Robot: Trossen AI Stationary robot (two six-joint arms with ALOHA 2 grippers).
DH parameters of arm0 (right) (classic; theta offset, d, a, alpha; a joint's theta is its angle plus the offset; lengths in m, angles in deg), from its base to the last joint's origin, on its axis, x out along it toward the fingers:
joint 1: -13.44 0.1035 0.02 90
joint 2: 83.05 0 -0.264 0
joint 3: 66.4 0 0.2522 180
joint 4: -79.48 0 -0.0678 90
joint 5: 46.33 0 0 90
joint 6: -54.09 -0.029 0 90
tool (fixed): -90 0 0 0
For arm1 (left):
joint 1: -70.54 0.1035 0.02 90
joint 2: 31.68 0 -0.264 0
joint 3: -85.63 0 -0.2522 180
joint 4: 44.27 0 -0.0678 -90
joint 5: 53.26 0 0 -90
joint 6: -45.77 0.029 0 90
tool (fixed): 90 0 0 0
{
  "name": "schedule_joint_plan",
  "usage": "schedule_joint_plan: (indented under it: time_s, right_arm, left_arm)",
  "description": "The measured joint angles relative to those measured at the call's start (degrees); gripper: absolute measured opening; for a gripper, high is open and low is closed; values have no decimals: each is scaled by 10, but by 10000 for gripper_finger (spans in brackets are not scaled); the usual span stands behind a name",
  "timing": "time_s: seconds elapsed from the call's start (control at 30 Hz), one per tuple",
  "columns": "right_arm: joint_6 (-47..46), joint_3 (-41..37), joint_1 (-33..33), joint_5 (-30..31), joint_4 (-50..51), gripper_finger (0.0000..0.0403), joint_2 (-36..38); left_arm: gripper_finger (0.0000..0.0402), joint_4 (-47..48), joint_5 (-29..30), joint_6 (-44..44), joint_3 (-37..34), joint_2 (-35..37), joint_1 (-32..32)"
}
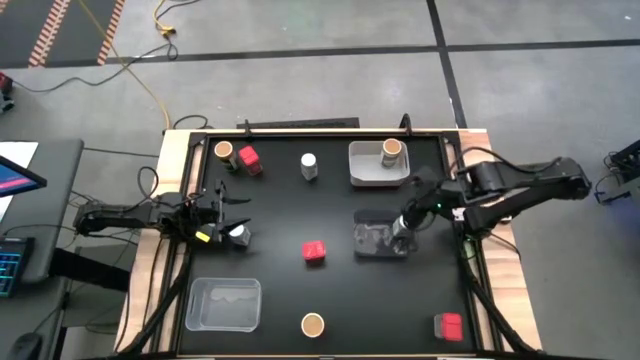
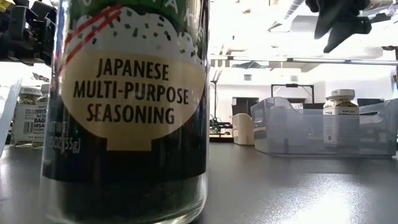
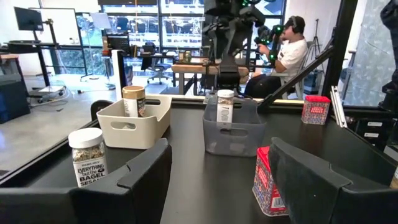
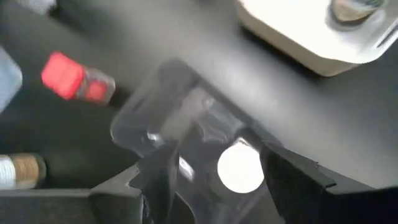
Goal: Sort spices by type
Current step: Put the center red spice can in the transparent bin
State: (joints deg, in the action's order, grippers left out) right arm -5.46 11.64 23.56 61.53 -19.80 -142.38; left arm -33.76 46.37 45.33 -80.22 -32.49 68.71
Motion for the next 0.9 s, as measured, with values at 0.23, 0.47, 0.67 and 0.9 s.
schedule_joint_plan:
  time_s: [0.23,0.47,0.67,0.9]
  right_arm:
    - [-94,0,71,48,-3,250,-43]
    - [-90,0,106,47,2,250,-116]
    - [0,3,120,-4,1,250,-163]
    - [9,4,140,-27,5,250,-163]
  left_arm:
    - [256,0,0,0,0,0,0]
    - [256,-1,0,-4,0,0,0]
    - [256,-4,15,-91,0,0,0]
    - [255,21,42,-227,27,-6,0]
